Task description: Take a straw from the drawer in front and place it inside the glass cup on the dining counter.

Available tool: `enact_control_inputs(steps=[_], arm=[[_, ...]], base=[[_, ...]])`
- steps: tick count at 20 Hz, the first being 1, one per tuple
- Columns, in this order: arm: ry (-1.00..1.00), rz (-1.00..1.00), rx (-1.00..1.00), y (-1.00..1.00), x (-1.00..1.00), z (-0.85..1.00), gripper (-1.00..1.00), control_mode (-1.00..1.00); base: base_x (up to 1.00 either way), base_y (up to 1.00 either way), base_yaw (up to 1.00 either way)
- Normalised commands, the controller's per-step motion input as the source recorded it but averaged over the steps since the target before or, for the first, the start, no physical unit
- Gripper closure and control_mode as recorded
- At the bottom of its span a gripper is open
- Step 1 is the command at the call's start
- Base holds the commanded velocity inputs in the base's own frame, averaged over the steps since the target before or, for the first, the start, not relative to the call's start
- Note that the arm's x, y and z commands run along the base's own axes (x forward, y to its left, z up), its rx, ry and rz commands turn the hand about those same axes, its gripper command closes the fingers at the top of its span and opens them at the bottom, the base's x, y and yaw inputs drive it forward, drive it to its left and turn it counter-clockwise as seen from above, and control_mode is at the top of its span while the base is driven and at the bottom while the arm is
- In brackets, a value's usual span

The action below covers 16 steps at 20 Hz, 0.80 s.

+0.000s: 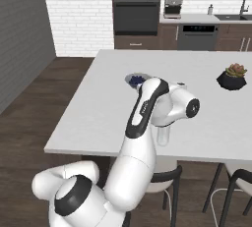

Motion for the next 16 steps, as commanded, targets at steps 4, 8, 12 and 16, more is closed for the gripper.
enact_control_inputs(steps=[4,8,12,16], arm=[[0.50,-0.20,-0.34,0.71,-0.18,0.40,-1.00,-1.00],[0.54,-0.20,-0.39,0.80,-0.18,0.27,-1.00,-1.00],[0.51,-0.23,-0.41,0.98,-0.17,0.27,-1.00,-1.00],[0.43,-0.28,-0.38,0.97,-0.13,0.11,-1.00,-1.00]], base=[[0.00,0.00,0.00],[0.00,0.00,0.00],[0.00,0.00,0.00],[0.00,0.00,0.00]])
